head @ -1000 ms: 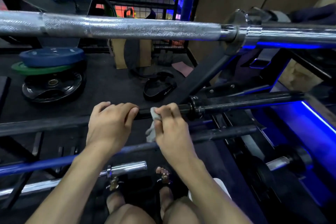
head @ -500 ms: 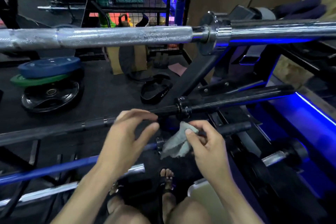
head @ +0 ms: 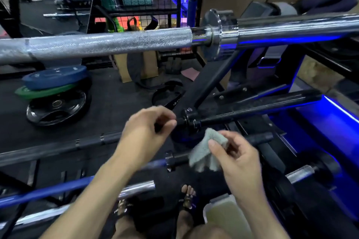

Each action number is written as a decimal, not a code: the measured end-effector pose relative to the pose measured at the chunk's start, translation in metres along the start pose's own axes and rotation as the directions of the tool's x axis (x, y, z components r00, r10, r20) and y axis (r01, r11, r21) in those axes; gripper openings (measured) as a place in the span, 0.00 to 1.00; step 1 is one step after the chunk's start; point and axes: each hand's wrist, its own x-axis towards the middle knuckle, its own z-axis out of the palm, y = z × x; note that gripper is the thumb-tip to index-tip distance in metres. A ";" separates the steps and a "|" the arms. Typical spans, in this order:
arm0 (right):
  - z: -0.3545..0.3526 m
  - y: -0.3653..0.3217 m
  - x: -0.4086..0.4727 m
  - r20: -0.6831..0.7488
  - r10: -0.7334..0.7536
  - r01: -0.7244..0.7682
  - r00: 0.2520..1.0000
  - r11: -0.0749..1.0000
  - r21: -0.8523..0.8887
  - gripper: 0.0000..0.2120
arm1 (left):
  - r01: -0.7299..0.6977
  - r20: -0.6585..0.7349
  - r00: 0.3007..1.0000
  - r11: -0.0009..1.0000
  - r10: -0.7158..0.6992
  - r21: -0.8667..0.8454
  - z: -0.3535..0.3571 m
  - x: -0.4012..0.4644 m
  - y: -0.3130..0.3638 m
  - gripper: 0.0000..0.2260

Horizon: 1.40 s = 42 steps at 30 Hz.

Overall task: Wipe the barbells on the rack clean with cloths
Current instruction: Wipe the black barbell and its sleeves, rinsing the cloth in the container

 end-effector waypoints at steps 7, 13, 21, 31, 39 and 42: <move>-0.017 -0.035 0.061 0.036 -0.392 0.379 0.919 0.856 -0.352 0.09 | 0.096 0.229 0.964 0.980 -0.135 0.174 0.021 0.034 -0.006 0.14; 0.015 -0.037 0.091 0.464 -0.547 0.713 0.697 0.458 -0.531 0.13 | 0.106 0.173 0.974 0.967 -0.148 0.232 0.022 0.030 -0.007 0.17; 0.012 -0.004 0.069 0.641 -0.498 0.795 0.584 0.192 -0.576 0.21 | 0.084 0.157 0.980 0.972 -0.120 0.219 0.025 0.028 -0.009 0.14; 0.033 -0.043 0.091 0.643 -0.254 0.687 0.723 0.358 -0.632 0.22 | 0.148 0.136 0.975 0.969 -0.176 0.196 0.024 0.029 -0.007 0.15; 0.043 -0.038 0.095 0.603 -0.305 0.675 0.737 0.303 -0.673 0.21 | 0.118 0.118 0.983 0.972 -0.144 0.205 0.029 0.026 -0.010 0.19; 0.063 -0.041 0.136 0.605 -0.042 0.574 0.795 0.375 -0.728 0.18 | 0.117 0.120 0.983 0.973 -0.142 0.197 0.028 0.026 -0.011 0.21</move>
